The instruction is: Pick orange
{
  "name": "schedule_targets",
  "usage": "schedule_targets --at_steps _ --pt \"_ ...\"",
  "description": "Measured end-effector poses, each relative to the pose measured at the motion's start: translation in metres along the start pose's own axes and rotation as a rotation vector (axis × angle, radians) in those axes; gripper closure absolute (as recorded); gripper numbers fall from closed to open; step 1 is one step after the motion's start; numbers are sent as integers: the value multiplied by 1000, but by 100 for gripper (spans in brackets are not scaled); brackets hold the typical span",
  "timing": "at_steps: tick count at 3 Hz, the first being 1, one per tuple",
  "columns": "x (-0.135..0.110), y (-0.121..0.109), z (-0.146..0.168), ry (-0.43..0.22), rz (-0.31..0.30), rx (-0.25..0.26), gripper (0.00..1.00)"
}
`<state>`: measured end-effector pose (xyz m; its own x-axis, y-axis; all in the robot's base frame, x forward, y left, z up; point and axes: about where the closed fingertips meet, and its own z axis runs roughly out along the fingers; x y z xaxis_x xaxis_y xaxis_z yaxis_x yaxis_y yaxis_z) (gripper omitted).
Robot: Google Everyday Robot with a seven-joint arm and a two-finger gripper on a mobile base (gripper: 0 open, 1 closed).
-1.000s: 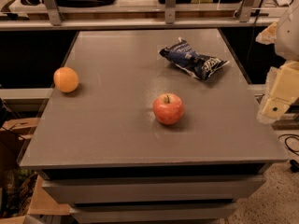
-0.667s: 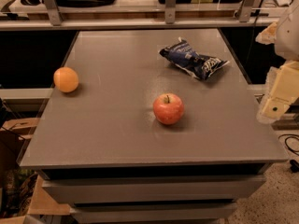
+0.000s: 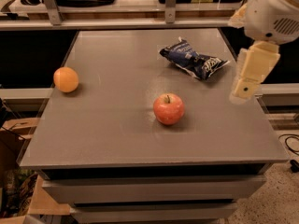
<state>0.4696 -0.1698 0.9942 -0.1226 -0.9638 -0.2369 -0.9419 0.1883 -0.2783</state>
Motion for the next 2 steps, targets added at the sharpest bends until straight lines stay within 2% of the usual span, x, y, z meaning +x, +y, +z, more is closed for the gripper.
schedule_targets --at_steps 1,2 --pt "-50 -17 11 -19 -77 -9 0" --pt "-117 -31 33 -48 -115 -19 0"
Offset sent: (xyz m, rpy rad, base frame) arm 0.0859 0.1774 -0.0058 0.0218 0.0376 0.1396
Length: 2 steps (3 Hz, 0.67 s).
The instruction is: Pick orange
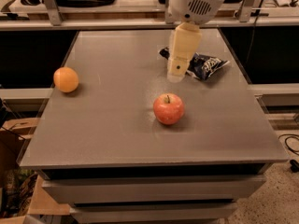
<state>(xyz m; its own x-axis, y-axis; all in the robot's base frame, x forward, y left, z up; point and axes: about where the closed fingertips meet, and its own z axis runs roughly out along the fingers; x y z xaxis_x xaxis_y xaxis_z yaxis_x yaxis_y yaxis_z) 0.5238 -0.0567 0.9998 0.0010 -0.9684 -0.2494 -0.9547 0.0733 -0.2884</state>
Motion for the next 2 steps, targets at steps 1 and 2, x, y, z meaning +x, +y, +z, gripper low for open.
schedule_targets --at_steps 1,2 --pt "1 0 -1 0 0 2 0" --pt "-20 -11 7 -34 13 31 0"
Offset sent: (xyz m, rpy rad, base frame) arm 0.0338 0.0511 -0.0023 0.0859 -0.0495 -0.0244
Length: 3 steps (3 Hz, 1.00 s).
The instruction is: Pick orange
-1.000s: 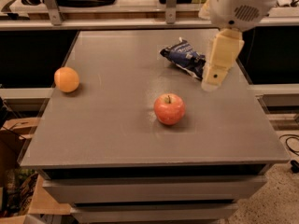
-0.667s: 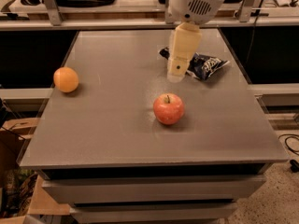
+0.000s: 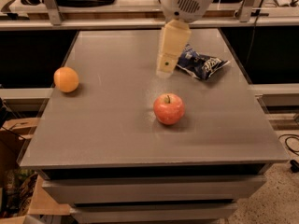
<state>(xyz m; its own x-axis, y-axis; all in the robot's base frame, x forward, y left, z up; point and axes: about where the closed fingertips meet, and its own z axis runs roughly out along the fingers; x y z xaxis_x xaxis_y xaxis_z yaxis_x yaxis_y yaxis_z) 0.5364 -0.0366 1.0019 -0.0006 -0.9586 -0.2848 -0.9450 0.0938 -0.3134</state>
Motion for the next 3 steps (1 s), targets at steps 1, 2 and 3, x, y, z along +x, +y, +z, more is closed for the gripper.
schedule_targets --at_steps 1,2,3 --pt "-36 -15 26 -48 -28 -22 0" --pt "-82 -25 62 -104 -84 -75 0" --pt "-122 -28 97 -127 -140 -132 0"
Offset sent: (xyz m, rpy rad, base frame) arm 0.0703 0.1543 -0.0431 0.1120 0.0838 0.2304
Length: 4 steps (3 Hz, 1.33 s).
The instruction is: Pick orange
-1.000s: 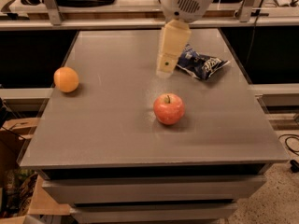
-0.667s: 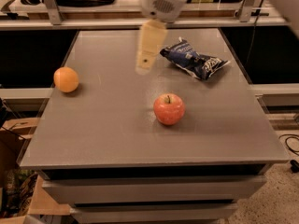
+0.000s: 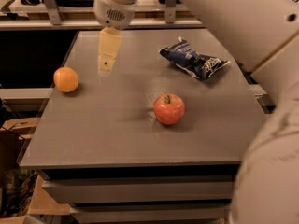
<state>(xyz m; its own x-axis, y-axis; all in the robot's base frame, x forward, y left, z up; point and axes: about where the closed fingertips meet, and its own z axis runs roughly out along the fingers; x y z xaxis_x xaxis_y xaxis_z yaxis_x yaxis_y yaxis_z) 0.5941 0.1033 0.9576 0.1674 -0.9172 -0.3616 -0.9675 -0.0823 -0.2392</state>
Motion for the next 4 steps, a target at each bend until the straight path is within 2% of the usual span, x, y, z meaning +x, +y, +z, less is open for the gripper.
schedule_targets --at_steps 2,4 --pt "-59 1 65 -29 -103 -91 0" --pt "-87 1 109 -15 -157 -129 0"
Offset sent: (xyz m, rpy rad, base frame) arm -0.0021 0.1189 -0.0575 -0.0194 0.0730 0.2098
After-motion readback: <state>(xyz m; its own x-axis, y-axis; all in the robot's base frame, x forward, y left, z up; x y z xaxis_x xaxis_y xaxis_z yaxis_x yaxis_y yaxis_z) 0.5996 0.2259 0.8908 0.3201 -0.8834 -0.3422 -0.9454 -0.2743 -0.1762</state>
